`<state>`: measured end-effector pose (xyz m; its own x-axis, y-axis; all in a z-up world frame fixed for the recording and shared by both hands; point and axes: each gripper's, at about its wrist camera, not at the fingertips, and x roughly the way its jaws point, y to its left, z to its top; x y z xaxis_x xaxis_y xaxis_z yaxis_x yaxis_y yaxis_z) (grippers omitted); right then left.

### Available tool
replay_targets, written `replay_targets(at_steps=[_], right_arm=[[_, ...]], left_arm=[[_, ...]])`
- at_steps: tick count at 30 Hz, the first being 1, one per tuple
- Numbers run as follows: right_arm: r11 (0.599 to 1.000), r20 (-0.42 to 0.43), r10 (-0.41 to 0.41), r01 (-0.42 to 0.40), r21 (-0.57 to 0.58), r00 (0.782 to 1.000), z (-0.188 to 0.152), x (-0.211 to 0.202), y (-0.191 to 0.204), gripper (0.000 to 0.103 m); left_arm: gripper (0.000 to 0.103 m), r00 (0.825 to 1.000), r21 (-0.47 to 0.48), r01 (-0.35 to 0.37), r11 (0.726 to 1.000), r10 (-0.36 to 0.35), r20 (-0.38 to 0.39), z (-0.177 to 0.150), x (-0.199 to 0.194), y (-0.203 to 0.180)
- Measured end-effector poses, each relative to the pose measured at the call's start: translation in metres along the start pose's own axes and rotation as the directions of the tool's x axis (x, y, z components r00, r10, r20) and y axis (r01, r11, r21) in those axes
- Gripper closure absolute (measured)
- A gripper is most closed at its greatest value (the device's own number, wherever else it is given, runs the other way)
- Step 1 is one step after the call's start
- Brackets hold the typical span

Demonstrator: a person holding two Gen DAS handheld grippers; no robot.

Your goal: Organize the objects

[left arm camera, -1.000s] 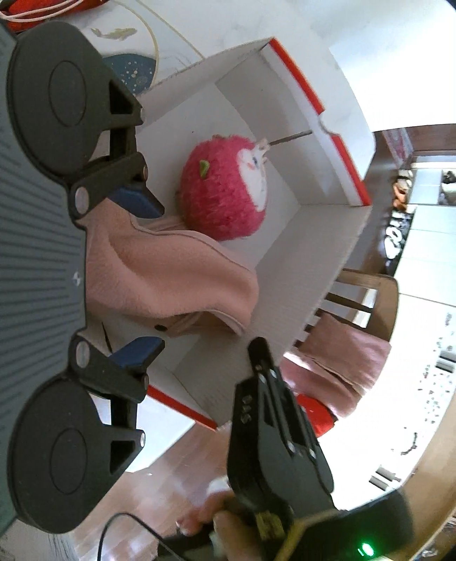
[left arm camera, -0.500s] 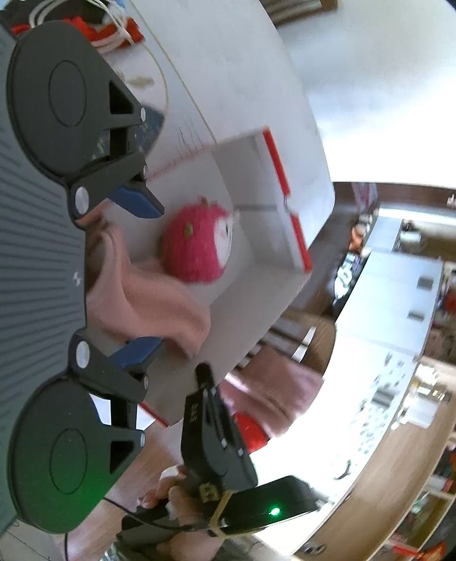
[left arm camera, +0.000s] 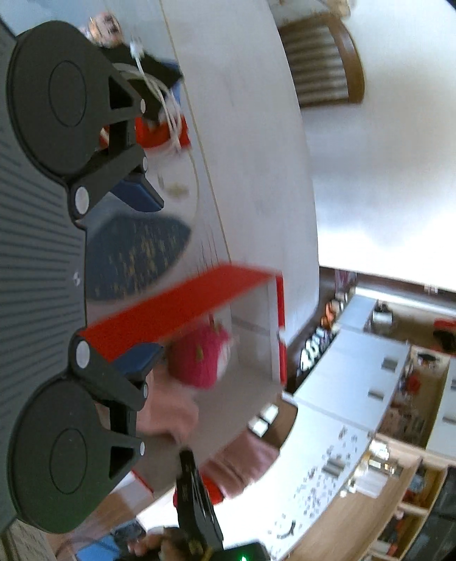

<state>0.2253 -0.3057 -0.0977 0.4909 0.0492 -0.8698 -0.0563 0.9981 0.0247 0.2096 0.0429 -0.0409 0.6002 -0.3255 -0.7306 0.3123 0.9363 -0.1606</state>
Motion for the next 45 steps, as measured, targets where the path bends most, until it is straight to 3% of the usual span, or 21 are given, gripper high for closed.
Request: replay_targets(at_steps=[13,22,27,34,39,45], right_arm=[[1.000,-0.015,-0.011,0.011,0.001,1.000,-0.001,0.003,0.001,0.100],[1.000,-0.024,-0.013,0.013,0.003,1.000,0.000,0.004,0.001,0.100],[1.000,-0.029,-0.015,0.015,0.006,0.999,0.000,0.005,0.001,0.100],[1.000,-0.034,-0.018,0.018,0.007,0.999,0.000,0.007,0.002,0.100],[1.000,-0.035,-0.018,0.018,0.007,0.999,0.000,0.007,0.002,0.100],[1.000,-0.035,-0.017,0.018,0.009,0.999,0.000,0.007,0.002,0.100]], left_arm=[[0.021,0.995,-0.015,-0.088,0.996,0.087,-0.050,-0.023,0.035,0.055],[0.023,0.991,-0.004,-0.103,0.995,0.102,-0.084,-0.020,0.064,0.063],[0.038,0.987,0.009,-0.113,0.994,0.113,-0.114,-0.023,0.076,0.067],[0.044,0.981,0.038,-0.128,0.991,0.133,-0.144,-0.026,0.088,0.070],[0.068,0.969,0.054,-0.155,0.986,0.162,-0.188,-0.031,0.099,0.072],[0.087,0.957,0.061,-0.192,0.979,0.201,-0.211,-0.038,0.104,0.075]])
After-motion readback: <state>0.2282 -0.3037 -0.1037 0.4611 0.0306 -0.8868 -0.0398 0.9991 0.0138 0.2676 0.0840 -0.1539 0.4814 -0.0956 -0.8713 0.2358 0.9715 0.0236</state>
